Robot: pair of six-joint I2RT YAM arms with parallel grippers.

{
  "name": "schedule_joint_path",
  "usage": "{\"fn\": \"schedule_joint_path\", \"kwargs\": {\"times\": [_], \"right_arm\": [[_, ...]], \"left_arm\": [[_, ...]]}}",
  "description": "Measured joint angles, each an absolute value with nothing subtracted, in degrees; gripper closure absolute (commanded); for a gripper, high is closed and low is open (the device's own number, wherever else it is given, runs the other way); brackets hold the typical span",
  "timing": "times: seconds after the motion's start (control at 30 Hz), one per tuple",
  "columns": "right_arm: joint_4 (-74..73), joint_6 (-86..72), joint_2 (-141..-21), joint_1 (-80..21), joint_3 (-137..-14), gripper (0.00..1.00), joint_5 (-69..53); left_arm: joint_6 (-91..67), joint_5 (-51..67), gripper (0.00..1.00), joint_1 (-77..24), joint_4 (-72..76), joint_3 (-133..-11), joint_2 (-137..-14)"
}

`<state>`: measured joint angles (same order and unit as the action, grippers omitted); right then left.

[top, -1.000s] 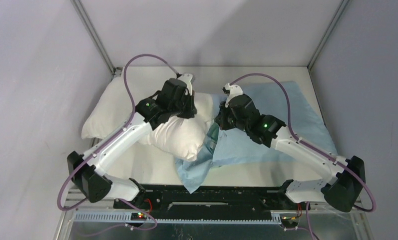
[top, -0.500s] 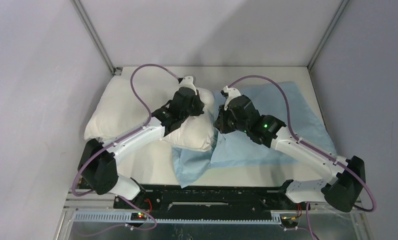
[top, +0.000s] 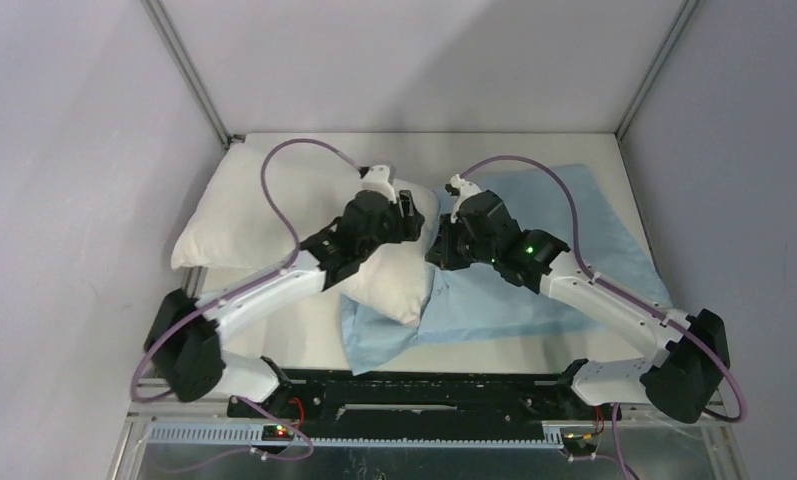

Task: Put the pillow into the pillowcase

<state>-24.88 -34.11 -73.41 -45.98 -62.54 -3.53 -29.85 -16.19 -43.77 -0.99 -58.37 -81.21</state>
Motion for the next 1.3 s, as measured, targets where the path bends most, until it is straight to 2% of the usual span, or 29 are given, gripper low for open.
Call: {"fn": "schedule_joint_path", "kwargs": {"times": [0.23, 0.33, 0.5, 0.63, 0.67, 0.7, 0.73, 0.83, 0.87, 0.9, 1.0, 1.2, 1.3], "right_arm": [[-25.65, -35.57, -74.3, -44.36, -62.28, 1.0, -7.55], [-25.65, -35.62, -74.3, -43.9, -62.28, 1.0, -8.12], [-25.67, -35.64, -74.3, -43.53, -62.28, 1.0, -8.38], [-25.74, -35.75, -74.3, -43.53, -62.28, 1.0, -8.21], [-25.85, -35.86, -74.3, -43.55, -62.28, 1.0, -8.14], [-25.96, -35.9, -74.3, -43.55, -62.28, 1.0, -7.99], [-26.06, -36.05, -74.3, -43.66, -62.28, 1.0, -7.68], [-26.5, -36.07, -74.3, -44.18, -62.28, 1.0, -6.87], [-26.72, -36.07, -74.3, -44.45, -62.28, 1.0, -6.55], [-27.05, -36.07, -74.3, -44.82, -62.28, 0.98, -6.07], [-28.08, -36.1, -74.26, -46.15, -62.0, 0.88, -4.05], [-29.61, -37.41, -71.42, -47.72, -57.21, 0.47, 0.6], [-30.81, -38.57, -69.95, -49.76, -55.48, 0.38, 4.36]], "left_arm": [[-27.51, -9.89, 0.18, -43.83, -12.32, -57.8, -61.47], [-26.22, -8.86, 0.09, -44.71, -19.29, -57.8, -56.07], [-25.02, -7.94, 0.07, -50.57, -28.75, -56.66, -55.64], [-24.99, -7.25, 0.09, -53.67, -32.01, -54.08, -61.89], [-24.99, -7.33, 0.11, -54.17, -32.8, -54.0, -64.16], [-24.99, -7.6, 0.18, -54.5, -33.04, -54.0, -66.43], [-25.02, -7.99, 0.29, -54.68, -33.01, -54.0, -68.12], [-25.5, -10.31, 0.82, -54.85, -32.73, -54.13, -73.38], [-25.54, -11.25, 0.96, -54.85, -32.8, -54.37, -74.83], [-24.99, -12.23, 0.99, -54.83, -33.04, -55.0, -76.55], [-25.47, -13.82, 1.0, -54.94, -33.82, -57.67, -78.26], [-25.47, -15.07, 1.0, -54.54, -33.17, -61.69, -78.28], [-25.56, -14.83, 1.0, -54.46, -32.62, -61.69, -78.37]]}}
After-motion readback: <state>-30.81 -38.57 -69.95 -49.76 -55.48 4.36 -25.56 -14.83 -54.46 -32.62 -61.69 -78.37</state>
